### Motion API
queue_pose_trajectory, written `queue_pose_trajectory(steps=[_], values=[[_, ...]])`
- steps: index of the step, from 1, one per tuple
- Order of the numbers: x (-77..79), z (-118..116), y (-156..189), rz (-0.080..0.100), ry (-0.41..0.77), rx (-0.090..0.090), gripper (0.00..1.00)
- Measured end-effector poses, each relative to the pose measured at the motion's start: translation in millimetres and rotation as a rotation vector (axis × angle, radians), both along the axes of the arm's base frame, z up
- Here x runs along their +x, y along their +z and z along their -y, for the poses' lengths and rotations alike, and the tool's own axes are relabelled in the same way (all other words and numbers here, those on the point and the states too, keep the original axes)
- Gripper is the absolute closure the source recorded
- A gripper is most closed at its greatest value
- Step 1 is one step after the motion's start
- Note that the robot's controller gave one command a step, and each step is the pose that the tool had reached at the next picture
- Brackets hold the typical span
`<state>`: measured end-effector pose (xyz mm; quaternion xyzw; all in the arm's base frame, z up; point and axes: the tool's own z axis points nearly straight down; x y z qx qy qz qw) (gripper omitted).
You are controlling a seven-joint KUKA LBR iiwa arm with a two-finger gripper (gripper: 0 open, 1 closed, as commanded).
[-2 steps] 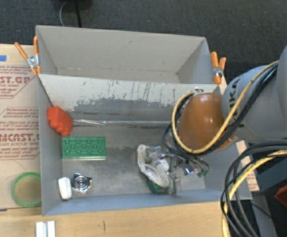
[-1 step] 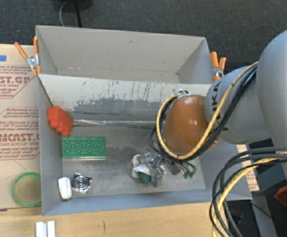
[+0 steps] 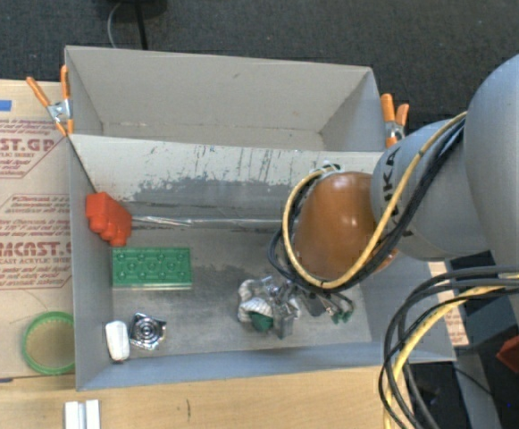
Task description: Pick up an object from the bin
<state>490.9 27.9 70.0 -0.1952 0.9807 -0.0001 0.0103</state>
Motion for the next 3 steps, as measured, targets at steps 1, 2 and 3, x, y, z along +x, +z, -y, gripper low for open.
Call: queue_pose_trajectory(steps=[1, 2, 3], values=[[-3.3, 1.3, 42.3, -0.01, -0.024, 0.0, 1.0], [-2.2, -6.7, 96.0, -0.002, -0.027, 0.001, 1.0], [-2.4, -6.8, 138.4, -0.011, -0.029, 0.0, 1.0]])
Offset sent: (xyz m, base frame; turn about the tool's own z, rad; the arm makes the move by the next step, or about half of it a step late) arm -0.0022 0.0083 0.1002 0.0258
